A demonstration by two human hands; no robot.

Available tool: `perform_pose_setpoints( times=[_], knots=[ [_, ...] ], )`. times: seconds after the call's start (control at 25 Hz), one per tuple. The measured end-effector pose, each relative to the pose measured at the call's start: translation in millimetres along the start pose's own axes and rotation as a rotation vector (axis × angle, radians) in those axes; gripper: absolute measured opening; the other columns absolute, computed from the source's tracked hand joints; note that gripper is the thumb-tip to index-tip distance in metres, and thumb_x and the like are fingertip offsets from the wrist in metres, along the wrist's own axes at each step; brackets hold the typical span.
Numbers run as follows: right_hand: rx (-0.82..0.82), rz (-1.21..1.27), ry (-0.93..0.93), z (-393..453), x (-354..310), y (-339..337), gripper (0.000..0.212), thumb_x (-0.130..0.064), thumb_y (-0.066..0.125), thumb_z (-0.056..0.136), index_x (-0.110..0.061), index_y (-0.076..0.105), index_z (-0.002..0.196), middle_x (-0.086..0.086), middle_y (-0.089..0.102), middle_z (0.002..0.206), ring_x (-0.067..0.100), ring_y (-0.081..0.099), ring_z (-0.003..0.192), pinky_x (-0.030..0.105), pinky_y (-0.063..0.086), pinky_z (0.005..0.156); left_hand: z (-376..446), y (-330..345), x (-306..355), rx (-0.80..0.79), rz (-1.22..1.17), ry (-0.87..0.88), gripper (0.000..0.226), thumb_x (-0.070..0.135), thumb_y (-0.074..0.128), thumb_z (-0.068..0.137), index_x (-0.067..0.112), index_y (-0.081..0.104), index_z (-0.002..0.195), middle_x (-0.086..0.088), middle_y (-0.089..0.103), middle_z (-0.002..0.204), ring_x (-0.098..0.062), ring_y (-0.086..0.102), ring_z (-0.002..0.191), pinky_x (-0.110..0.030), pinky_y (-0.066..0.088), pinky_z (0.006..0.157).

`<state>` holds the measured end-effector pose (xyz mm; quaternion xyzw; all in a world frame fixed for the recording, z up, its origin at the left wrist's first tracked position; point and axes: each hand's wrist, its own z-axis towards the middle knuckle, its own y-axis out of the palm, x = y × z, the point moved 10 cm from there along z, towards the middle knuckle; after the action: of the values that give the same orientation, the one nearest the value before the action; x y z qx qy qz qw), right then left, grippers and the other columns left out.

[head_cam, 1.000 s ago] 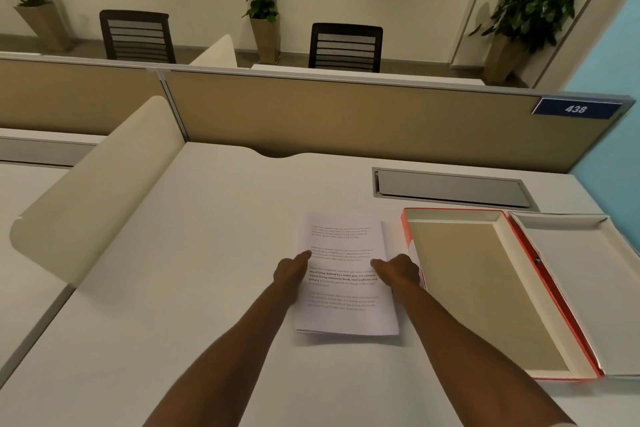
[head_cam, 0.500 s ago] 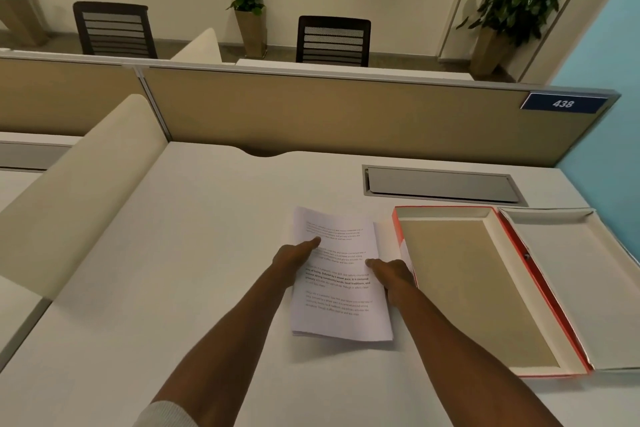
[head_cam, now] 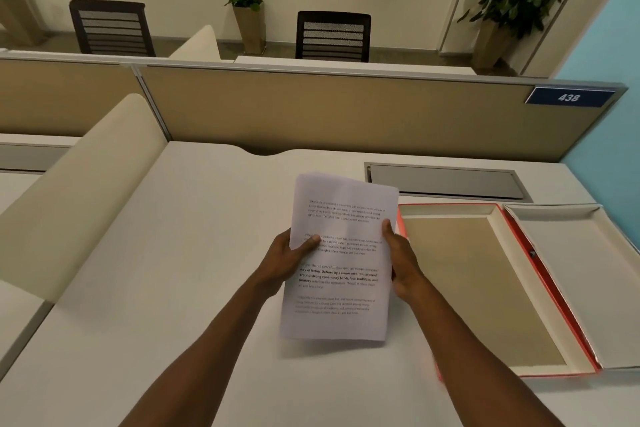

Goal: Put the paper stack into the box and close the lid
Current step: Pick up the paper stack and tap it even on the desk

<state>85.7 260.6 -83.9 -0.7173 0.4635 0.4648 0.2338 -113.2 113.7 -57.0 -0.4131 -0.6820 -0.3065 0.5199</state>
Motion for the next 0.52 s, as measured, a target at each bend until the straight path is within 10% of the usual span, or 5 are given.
perform_pose_setpoints(
  times=[0.52],
  knots=[
    [0.058, -0.151, -0.570, -72.1, -43.0, 35.8, 0.020, -0.060, 0.047, 0.091, -0.062, 0.044, 0.111, -0.013, 0.068, 0.102, 0.015, 0.072, 0.094, 0.027, 0.062, 0.065, -43.1, -24.0, 14.0, 0.244, 0.001, 0.244, 0.026, 0.035, 0.074, 0.089, 0.033, 0.070, 0.114, 0.006, 0.080, 0.109, -0.019, 0.079, 0.097, -0.040, 0.068, 0.079]
  ],
)
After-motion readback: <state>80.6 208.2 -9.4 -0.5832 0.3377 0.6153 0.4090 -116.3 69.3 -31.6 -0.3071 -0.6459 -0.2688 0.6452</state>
